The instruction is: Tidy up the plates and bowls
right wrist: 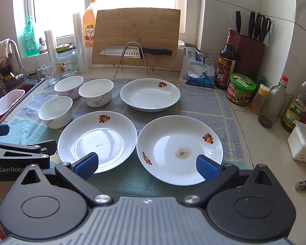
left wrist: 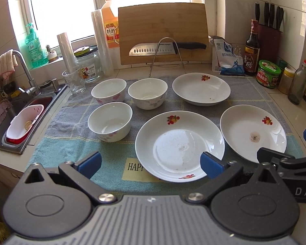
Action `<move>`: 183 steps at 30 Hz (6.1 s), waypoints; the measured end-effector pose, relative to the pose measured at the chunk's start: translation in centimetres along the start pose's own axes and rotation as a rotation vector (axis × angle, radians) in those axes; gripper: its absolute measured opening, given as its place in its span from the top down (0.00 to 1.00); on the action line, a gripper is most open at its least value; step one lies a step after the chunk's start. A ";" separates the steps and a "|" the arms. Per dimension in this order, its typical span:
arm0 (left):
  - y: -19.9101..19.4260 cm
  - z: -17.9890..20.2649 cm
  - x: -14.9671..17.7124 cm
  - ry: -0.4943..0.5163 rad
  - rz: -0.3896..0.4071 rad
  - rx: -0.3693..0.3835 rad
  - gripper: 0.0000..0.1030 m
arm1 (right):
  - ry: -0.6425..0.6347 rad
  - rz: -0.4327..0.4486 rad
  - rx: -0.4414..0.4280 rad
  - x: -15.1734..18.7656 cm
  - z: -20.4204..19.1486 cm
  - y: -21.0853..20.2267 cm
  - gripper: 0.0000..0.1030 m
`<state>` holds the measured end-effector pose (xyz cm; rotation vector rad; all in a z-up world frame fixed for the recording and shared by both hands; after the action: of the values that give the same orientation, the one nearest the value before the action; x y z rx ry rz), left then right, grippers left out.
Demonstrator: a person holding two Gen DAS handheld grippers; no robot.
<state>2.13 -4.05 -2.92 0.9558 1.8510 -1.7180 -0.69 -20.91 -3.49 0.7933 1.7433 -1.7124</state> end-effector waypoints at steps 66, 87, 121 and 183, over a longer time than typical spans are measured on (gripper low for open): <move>19.9 20.9 -6.6 0.706 -0.328 0.801 0.18 | -0.066 -0.007 -0.039 6.7 8.1 12.3 0.00; 20.7 21.9 -6.4 0.777 -0.426 0.866 0.19 | -0.106 -0.042 -0.080 6.0 7.5 13.0 0.00; 23.4 28.4 -13.2 0.693 -0.294 0.878 0.19 | -0.113 -0.039 -0.005 0.8 14.2 16.4 0.00; 5.7 10.9 -3.0 0.438 0.036 0.581 0.10 | -0.075 -0.013 -0.100 7.1 4.7 6.9 0.00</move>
<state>6.80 -15.38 -6.06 1.6918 1.5635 -2.2111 -0.36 -25.43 -13.50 0.6666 1.7716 -1.6289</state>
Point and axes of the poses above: each gripper's, at about its wrist camera, not at the fingertips, and y roughly the way its jaws point, z to its right, x to its underside, the point moved 8 cm from there along y, roughly the way its jaws point, and after that the axes turned 2 degrees about y, right-handed, at the moved point
